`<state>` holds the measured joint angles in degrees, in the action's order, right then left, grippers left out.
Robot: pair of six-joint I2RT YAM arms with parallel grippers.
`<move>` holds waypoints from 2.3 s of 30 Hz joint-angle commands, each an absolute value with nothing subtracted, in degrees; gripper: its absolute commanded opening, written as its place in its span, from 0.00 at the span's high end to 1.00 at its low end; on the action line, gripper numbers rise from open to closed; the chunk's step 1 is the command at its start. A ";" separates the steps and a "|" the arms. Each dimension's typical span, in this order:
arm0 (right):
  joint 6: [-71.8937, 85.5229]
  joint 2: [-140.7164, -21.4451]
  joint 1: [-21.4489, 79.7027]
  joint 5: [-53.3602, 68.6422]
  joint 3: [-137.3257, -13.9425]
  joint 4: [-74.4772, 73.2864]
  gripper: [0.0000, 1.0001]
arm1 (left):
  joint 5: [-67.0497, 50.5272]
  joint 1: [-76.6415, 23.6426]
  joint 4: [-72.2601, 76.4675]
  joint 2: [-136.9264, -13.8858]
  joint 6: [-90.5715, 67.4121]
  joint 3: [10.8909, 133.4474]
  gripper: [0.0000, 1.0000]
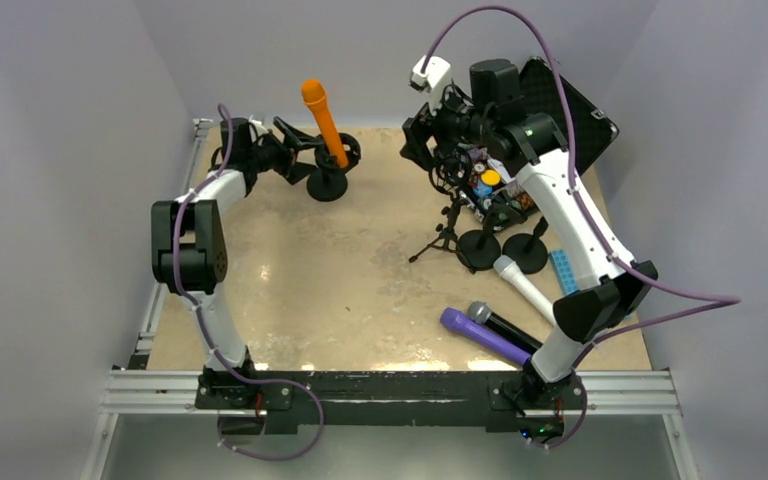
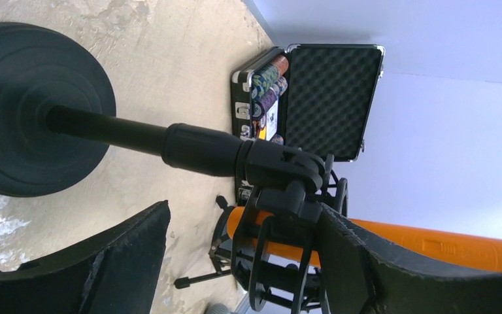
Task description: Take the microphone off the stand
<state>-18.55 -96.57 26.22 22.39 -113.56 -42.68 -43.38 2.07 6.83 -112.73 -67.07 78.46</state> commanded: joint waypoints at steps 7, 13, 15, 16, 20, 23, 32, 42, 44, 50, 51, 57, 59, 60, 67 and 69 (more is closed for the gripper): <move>-20.94 -92.96 27.67 19.32 -111.67 -43.07 0.12 | -45.03 0.44 8.43 -114.29 -71.86 84.12 0.19; -21.06 -93.26 28.04 18.98 -111.88 -43.07 0.12 | -44.87 0.44 8.62 -113.01 -72.71 83.76 0.38; -21.04 -93.43 28.13 19.11 -111.92 -42.96 0.12 | -44.59 0.44 7.82 -112.70 -72.86 83.66 0.43; -21.03 -93.58 28.15 19.46 -112.08 -42.78 0.12 | -44.56 0.44 7.61 -112.53 -72.99 83.60 0.45; -20.86 -95.23 28.57 21.30 -114.47 -42.97 0.13 | -44.55 0.44 7.25 -111.83 -73.21 83.26 0.56; -20.12 -96.71 29.40 21.85 -116.32 -42.54 0.13 | -44.93 0.44 7.21 -110.80 -72.82 83.02 0.70; -18.97 -97.64 31.49 22.83 -117.24 -41.29 0.13 | -46.88 0.80 9.98 -105.11 -72.94 79.51 1.00; -20.47 -96.85 34.38 30.76 -114.41 -40.57 0.10 | -53.00 2.65 24.57 -98.83 -77.54 64.42 1.00; -19.53 -97.29 34.97 33.32 -113.96 -40.15 0.06 | -53.23 2.56 25.16 -97.84 -78.12 61.83 1.00; -15.29 -102.68 38.06 36.51 -117.78 -37.28 0.04 | -53.72 2.20 26.96 -93.20 -77.39 56.76 1.00; -15.14 -103.34 38.60 36.47 -118.07 -36.41 0.04 | -53.82 2.16 26.40 -92.45 -77.01 56.29 1.00; -14.03 -107.80 40.27 35.62 -118.30 -29.64 0.04 | -54.41 2.06 24.15 -89.00 -75.19 53.89 1.00; -13.28 -110.06 40.47 35.55 -119.96 -28.64 0.05 | -54.49 1.87 23.54 -88.27 -74.64 53.23 1.00; -13.20 -111.37 40.56 35.47 -121.32 -28.57 0.05 | -54.45 1.78 22.92 -87.95 -74.27 52.98 1.00; -11.38 -115.98 40.87 34.29 -124.37 -23.03 0.08 | -53.71 1.20 20.25 -86.08 -72.55 51.36 1.00; -10.11 -116.90 40.96 34.37 -124.58 -21.46 0.11 | -53.48 0.93 20.07 -85.75 -72.30 51.24 1.00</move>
<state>-12.97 -117.25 40.56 34.04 -121.21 -28.14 -51.83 1.72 17.56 -89.34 -73.60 50.83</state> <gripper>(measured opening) 0.915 0.369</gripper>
